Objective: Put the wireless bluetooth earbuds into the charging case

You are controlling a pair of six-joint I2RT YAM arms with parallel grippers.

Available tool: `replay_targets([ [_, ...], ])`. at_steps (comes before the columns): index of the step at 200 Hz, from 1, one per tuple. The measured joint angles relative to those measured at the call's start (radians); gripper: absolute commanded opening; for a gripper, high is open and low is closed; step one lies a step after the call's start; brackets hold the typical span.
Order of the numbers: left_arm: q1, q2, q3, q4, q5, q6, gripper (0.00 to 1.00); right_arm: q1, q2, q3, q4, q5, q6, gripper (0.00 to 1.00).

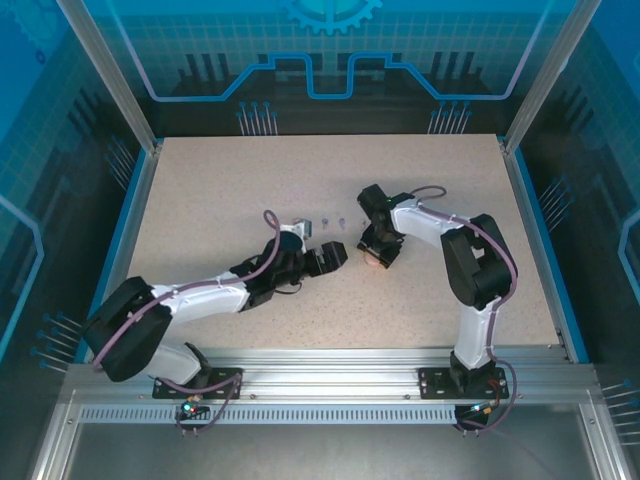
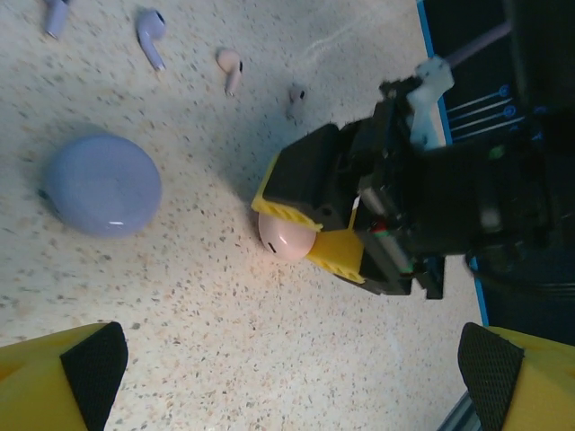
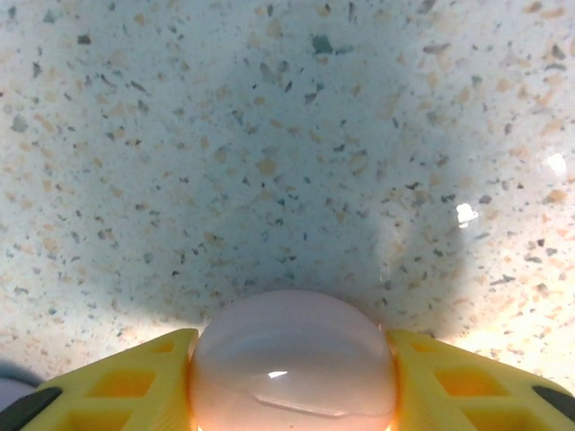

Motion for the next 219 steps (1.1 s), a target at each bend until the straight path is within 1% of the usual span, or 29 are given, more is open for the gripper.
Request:
replay_targets([
  [45,-0.072,0.166,-0.041,0.241,-0.051,0.001,0.97,-0.019,-0.061,-0.01,0.0,-0.037,0.0,0.48],
  [74,-0.09,0.279,-0.04,0.384,-0.058,-0.003,0.86,-0.026,-0.087,-0.011,0.001,-0.053,0.001,0.48],
  [100,-0.1,0.371,-0.011,0.464,-0.059,-0.011,0.76,-0.026,-0.1,-0.022,0.004,-0.07,0.004,0.48],
  [110,-0.102,0.394,0.001,0.486,-0.063,-0.009,0.72,-0.026,-0.102,-0.024,0.003,-0.075,0.004,0.48],
  [165,-0.103,0.486,0.09,0.578,-0.075,-0.032,0.62,-0.026,-0.111,-0.025,0.004,-0.093,0.008,0.48],
  [190,-0.103,0.529,0.131,0.59,-0.076,-0.043,0.55,-0.027,-0.113,-0.025,0.003,-0.1,0.008,0.48],
  [219,-0.103,0.555,0.161,0.591,-0.08,-0.057,0.51,-0.031,-0.123,-0.025,0.003,-0.109,0.008,0.48],
])
